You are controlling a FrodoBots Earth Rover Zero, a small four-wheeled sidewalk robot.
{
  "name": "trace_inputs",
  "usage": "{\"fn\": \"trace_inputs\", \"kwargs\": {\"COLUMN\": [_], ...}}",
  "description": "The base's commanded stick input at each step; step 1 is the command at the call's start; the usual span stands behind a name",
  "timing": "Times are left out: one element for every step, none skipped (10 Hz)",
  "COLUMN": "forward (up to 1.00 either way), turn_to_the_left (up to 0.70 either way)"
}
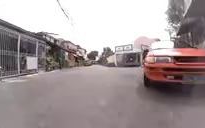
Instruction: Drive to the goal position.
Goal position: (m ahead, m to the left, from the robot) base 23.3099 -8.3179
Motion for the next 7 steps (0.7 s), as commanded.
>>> {"fn": "trace_inputs", "kwargs": {"forward": [0.70, 0.70, 0.70, 0.70, 0.70, 0.70, 0.70], "turn_to_the_left": [0.00, 0.00, 0.00, 0.00, 0.00, 0.00, 0.00]}}
